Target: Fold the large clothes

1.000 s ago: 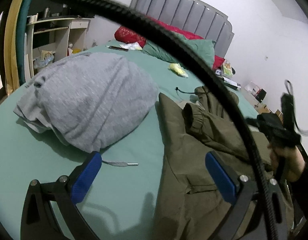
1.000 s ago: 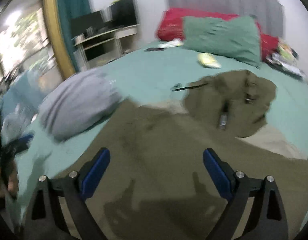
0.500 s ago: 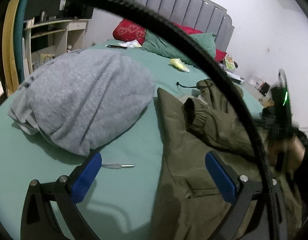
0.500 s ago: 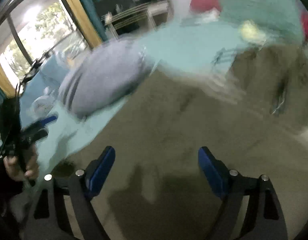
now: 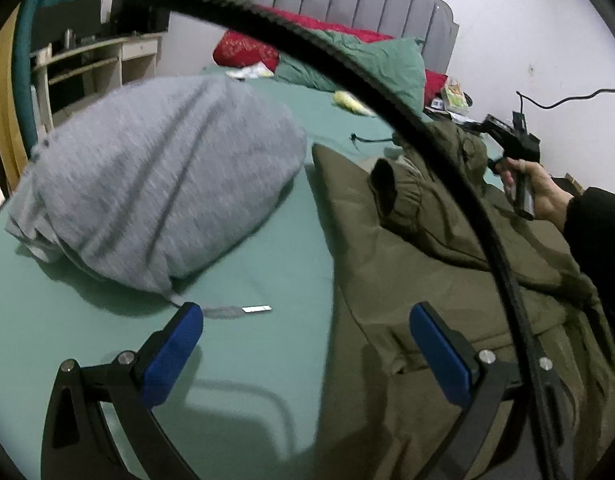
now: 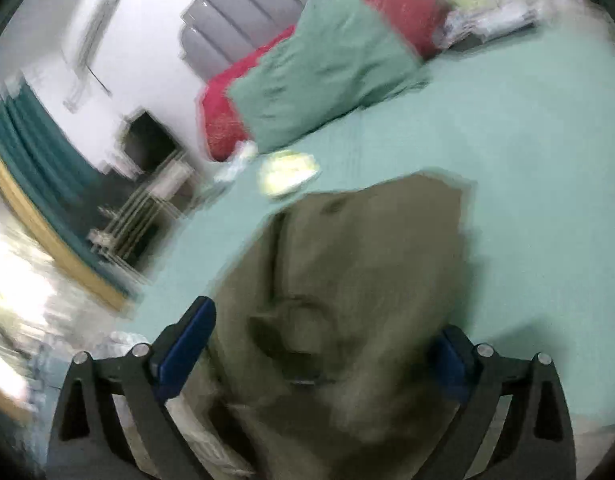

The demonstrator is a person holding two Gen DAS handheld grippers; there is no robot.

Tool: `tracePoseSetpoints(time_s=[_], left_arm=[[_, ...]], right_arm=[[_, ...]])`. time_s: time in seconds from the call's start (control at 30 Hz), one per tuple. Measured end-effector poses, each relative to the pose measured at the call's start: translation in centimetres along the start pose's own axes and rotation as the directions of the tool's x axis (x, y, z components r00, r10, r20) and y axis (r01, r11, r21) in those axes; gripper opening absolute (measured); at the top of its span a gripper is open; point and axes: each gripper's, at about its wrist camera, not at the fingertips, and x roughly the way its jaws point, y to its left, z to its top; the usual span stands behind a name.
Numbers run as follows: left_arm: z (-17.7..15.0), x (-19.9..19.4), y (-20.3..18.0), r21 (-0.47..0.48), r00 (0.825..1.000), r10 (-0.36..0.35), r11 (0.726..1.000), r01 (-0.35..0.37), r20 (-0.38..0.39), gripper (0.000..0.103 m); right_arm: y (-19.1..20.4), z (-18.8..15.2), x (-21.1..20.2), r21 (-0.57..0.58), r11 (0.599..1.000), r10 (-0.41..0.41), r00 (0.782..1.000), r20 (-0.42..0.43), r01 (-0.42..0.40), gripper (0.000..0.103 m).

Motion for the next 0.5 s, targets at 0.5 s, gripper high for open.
tracePoseSetpoints(time_s=[0.5], left_arm=[[1.0,-3.8,-2.7,-0.005,0.992,-0.105,0.994,0.106,0.066,0.103]], right_arm=[[17.1,-20.8,-19.5,-0.713,0.670,-0.248,0.843,-0.477,-0.206,0.004]])
